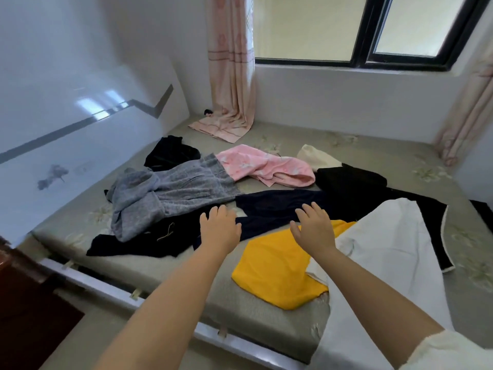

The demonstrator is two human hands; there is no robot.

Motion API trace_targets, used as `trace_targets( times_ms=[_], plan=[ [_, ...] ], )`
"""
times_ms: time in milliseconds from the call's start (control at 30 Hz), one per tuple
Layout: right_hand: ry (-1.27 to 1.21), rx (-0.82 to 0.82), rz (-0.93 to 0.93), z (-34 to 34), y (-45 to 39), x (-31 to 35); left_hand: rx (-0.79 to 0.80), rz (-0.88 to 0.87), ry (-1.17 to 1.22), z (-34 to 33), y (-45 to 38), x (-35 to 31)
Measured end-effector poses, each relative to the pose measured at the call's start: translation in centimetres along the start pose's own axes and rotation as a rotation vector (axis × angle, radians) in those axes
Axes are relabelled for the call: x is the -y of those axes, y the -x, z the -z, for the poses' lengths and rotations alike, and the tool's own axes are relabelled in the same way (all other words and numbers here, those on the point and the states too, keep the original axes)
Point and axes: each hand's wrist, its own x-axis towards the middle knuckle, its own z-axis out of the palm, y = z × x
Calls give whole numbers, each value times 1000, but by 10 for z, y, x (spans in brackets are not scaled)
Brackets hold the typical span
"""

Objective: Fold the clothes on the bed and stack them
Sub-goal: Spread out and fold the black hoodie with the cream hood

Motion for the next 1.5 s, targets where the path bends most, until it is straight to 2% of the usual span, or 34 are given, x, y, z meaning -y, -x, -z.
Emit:
trace_targets(
  times_ms=[200,367,533,667,800,1033,1200,1367,1433,1500],
  plan=[
    [144,75,-153,-41,-85,-48,115,-176,-27,-22,-123,-3],
    [232,85,-365,-54,-115,-100,188,-360,-12,-48,-214,-41],
    [259,158,-541,-67,-114,-155,219,-469,16,-80,-259,-89],
    [269,219,-625,-75,-113,-206,261,-479,42,-104,-280,-128],
    [266,293,-591,-90,-131,-264,302,-421,52,-127,-296,-172],
    [277,406,-502,-130,-160,-379,309,-211,65,-178,-318,-271],
    [258,453,-497,-174,-165,-450,264,-198,122,-249,-344,-331],
    [310,515,-397,-226,-181,-506,281,-171,207,-336,-359,-377],
    [305,500,-368,-243,-194,-523,317,-171,186,-362,-361,-385],
    [190,427,-408,-257,-206,-533,308,-195,126,-382,-362,-385]
  ],
)
